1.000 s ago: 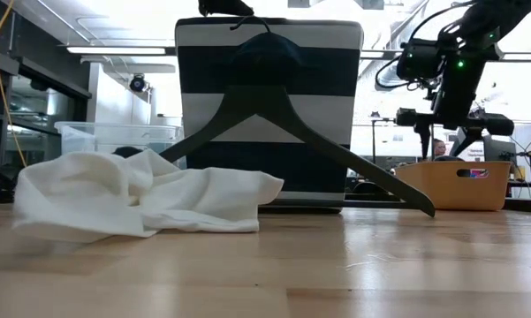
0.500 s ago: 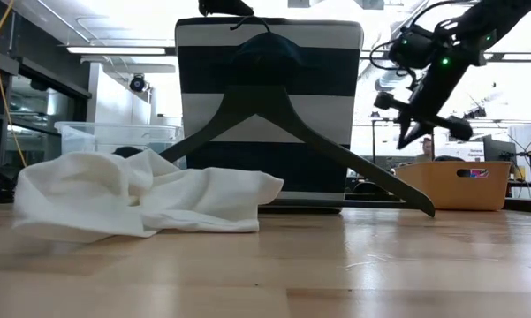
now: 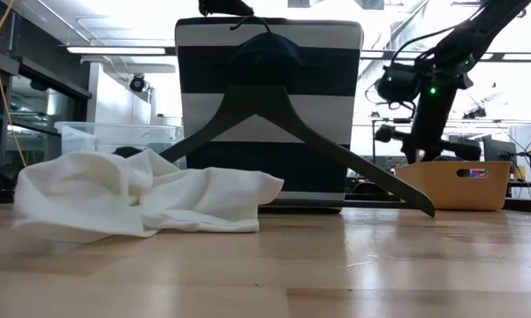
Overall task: Pick & Place Cloths
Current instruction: Put the blue sock into the orange bin
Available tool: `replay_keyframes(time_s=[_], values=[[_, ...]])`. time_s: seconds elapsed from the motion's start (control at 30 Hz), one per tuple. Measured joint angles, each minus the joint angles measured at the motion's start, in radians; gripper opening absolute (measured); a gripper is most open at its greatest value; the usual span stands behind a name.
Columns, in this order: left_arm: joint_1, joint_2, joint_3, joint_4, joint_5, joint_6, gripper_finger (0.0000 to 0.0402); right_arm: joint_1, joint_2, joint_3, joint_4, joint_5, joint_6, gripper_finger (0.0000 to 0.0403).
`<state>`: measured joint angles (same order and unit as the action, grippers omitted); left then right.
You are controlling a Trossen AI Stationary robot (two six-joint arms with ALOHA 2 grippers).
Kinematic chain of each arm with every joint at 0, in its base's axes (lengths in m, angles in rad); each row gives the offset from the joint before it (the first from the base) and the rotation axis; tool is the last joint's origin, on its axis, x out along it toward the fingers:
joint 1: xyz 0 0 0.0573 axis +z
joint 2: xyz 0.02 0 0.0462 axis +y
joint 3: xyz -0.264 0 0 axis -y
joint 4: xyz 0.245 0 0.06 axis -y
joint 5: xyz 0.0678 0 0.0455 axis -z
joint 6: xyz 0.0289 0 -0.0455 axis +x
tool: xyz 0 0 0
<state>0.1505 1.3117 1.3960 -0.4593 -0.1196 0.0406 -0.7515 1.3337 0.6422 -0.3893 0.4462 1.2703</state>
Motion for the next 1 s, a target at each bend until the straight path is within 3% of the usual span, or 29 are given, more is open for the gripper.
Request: replay_keyframes(time_s=[0.53,1.0], values=[[0.000,0.000,0.000,-0.016,0.000,0.000,0.0305,-0.011,0.191,0.002,-0.014,-0.050,-0.017,0.0003],[0.000,0.000,0.000,-0.015,-0.001,0.000,0.0305,-0.022,-0.042,0.000,0.003,-0.030,-0.150,0.0003]])
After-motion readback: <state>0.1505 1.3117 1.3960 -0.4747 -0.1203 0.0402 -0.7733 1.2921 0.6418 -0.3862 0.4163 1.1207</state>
